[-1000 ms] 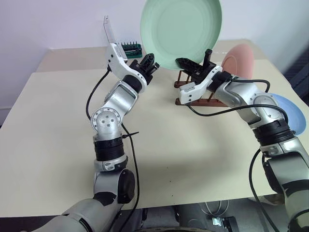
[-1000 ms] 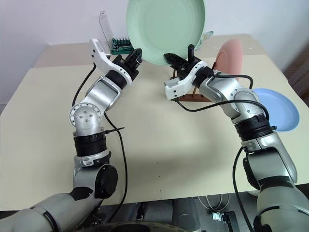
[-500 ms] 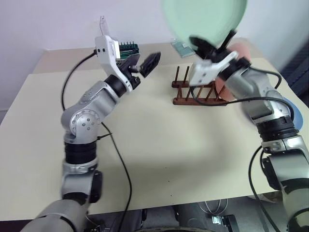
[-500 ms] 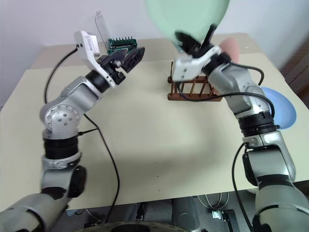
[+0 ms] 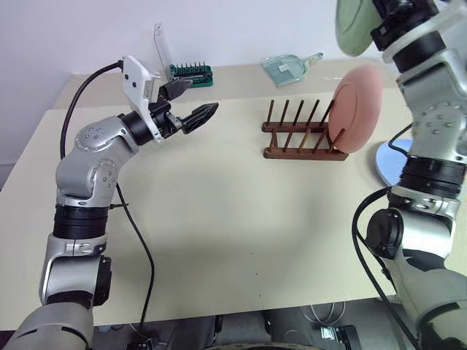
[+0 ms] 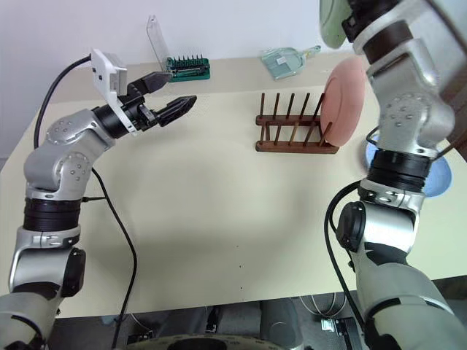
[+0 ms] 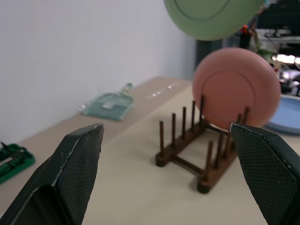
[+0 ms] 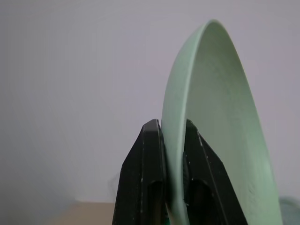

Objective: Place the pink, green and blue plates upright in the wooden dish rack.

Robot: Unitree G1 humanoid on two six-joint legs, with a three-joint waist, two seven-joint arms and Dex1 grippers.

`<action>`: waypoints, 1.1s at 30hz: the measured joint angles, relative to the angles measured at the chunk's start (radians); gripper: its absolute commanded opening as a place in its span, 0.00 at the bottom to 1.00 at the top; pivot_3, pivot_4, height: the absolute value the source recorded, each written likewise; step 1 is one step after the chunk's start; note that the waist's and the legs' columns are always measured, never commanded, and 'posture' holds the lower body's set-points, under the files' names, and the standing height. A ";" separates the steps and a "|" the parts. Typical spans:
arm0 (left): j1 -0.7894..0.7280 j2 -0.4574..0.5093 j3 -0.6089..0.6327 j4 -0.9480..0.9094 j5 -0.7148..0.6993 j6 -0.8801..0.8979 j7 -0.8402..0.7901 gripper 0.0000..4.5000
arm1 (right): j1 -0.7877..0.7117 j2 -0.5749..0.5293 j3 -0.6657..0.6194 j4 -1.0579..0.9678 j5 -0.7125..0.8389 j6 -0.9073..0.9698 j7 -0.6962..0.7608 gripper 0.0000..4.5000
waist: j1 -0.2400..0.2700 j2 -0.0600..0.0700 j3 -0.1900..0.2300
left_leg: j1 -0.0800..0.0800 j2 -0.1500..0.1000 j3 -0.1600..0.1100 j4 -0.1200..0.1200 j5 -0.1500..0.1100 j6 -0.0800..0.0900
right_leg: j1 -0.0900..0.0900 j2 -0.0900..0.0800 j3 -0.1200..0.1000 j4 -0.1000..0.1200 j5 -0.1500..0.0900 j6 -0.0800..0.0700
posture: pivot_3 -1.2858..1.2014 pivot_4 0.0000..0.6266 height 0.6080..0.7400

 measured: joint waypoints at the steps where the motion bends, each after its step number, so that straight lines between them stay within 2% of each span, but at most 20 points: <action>1: 0.000 0.000 0.000 0.004 -0.005 0.013 -0.014 0.99 | 0.006 0.001 -0.024 -0.010 0.048 0.041 -0.022 0.00 | 0.000 0.000 0.000 | 0.000 0.000 0.000 0.000 0.000 0.000 | 0.000 0.000 0.000 0.000 0.000 0.000 | 0.52 0.24 1.00; 5: -0.013 0.005 0.008 0.011 -0.042 0.078 -0.057 0.99 | 0.037 0.011 -0.092 -0.021 0.207 0.166 -0.117 0.00 | 0.002 0.000 0.000 | 0.000 0.000 0.001 0.001 0.000 0.000 | 0.000 -0.001 0.000 0.000 0.000 0.000 | 0.52 0.24 1.00; 9: -0.023 0.055 0.027 0.011 -0.114 0.190 -0.144 0.99 | 0.078 0.036 -0.127 -0.022 0.294 0.192 -0.199 0.00 | 0.000 0.000 0.000 | 0.000 0.000 0.001 0.000 0.000 0.000 | 0.000 0.000 0.000 0.001 0.000 0.000 | 0.52 0.24 1.00; 14: -0.025 0.116 0.030 -0.005 -0.124 0.208 -0.235 0.99 | 0.177 0.045 -0.119 -0.033 0.306 0.191 -0.207 0.00 | 0.002 0.001 0.000 | 0.000 0.000 0.002 0.001 0.000 0.000 | -0.001 -0.001 0.000 0.001 0.000 0.000 | 0.52 0.24 1.00; 33: -0.025 0.105 0.032 -0.064 -0.125 0.214 -0.204 0.99 | 0.246 0.034 -0.088 -0.010 0.276 0.121 -0.116 0.00 | 0.002 0.000 0.000 | 0.000 0.000 0.002 0.001 0.000 0.000 | -0.001 0.000 0.000 0.001 0.000 0.000 | 0.52 0.24 1.00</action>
